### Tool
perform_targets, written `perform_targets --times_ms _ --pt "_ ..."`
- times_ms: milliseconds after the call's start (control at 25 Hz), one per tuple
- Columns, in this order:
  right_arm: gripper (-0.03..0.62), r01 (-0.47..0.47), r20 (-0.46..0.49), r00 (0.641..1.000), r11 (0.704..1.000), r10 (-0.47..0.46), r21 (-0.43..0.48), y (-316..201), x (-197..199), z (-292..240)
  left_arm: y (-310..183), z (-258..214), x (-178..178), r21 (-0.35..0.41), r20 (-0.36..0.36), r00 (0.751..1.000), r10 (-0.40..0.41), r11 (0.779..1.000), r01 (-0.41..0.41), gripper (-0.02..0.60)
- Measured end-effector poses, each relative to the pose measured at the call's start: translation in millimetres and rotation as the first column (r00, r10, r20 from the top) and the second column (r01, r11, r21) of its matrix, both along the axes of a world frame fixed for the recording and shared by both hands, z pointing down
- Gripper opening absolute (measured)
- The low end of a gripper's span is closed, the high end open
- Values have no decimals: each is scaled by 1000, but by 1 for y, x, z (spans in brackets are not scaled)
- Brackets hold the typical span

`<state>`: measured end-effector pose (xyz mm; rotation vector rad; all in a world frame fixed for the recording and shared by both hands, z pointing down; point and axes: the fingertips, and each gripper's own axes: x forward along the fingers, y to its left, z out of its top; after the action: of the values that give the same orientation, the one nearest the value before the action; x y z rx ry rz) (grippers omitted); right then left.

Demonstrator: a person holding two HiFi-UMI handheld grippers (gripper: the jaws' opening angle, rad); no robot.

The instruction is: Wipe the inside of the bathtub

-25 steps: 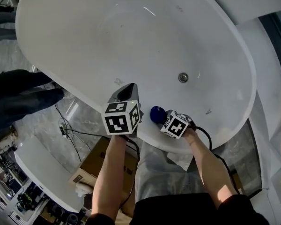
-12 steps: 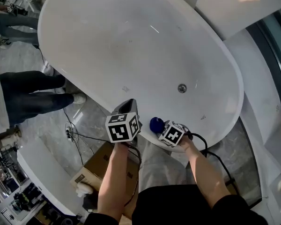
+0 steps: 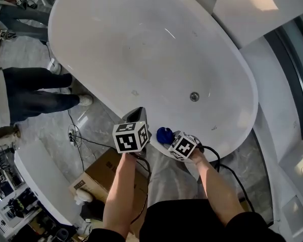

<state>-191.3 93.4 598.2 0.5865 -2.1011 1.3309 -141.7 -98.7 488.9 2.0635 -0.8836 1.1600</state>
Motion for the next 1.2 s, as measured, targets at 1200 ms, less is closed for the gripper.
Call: perform_targets --times_ms 1200 --pt "86 -143 -111 984 988 136 -54 -1 126 132 64 122 36 -97 34 997 -62 993 66 5"
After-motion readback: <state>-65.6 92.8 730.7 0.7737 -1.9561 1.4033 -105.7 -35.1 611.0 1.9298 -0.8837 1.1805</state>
